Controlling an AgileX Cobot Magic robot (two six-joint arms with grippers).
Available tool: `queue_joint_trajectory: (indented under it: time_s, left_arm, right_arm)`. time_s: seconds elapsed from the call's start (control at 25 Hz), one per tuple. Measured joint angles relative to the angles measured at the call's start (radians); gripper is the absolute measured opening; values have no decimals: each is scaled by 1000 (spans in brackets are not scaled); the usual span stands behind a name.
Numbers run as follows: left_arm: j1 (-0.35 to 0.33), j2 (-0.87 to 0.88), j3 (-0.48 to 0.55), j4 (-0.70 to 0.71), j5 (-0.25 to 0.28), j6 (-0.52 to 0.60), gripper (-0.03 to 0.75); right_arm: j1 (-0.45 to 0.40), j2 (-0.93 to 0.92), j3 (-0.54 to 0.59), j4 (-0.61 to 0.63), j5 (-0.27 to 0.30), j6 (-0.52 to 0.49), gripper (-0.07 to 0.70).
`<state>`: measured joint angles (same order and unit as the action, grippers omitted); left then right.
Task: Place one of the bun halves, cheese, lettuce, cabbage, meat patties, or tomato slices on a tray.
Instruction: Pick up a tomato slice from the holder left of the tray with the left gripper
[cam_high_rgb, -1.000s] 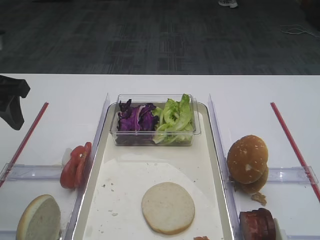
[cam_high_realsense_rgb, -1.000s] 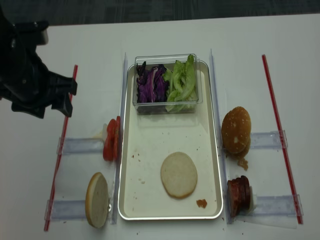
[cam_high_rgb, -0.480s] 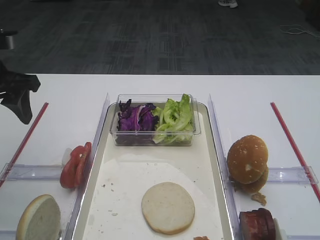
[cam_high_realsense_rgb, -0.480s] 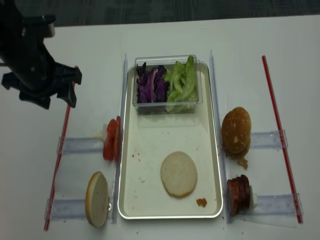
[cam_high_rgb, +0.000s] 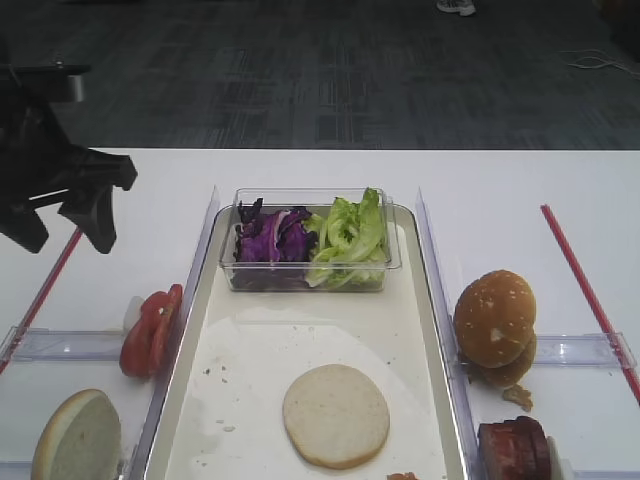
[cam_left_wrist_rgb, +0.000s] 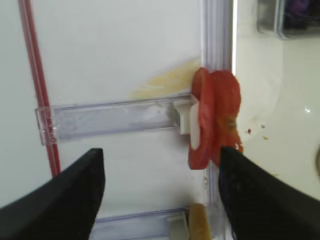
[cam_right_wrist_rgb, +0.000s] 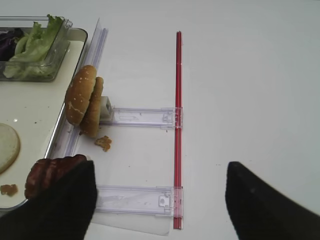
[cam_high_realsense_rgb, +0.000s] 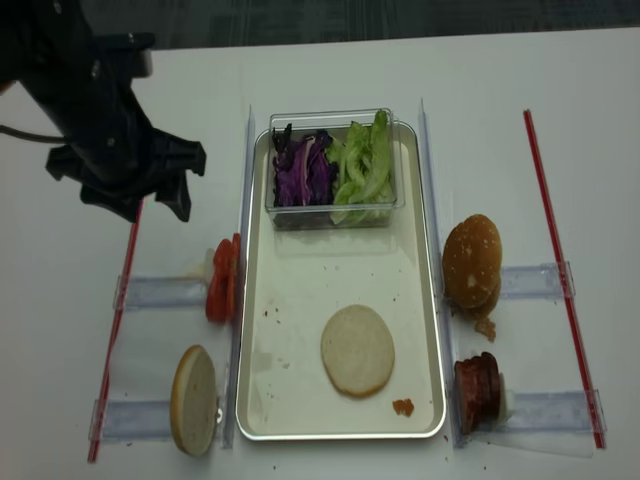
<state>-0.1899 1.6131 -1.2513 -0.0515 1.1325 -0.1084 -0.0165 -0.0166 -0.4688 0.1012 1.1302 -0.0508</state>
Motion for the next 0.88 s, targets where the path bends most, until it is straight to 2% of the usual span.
queue_joint_trajectory:
  time_s: [0.28, 0.4, 0.6, 0.88]
  left_arm:
    - [-132, 9, -1, -2, -45, -86, 450]
    - [-176, 29, -5, -2, -49, -108, 450]
    - [-223, 83, -5, -2, -57, -138, 449]
    - [-244, 135, -5, -2, -77, -189, 421]
  right_arm:
    - [0, 0, 0, 0, 0, 3, 547]
    - [0, 0, 0, 0, 0, 3, 547]
    - [0, 0, 0, 0, 0, 3, 545]
    - [0, 0, 0, 0, 0, 3, 544]
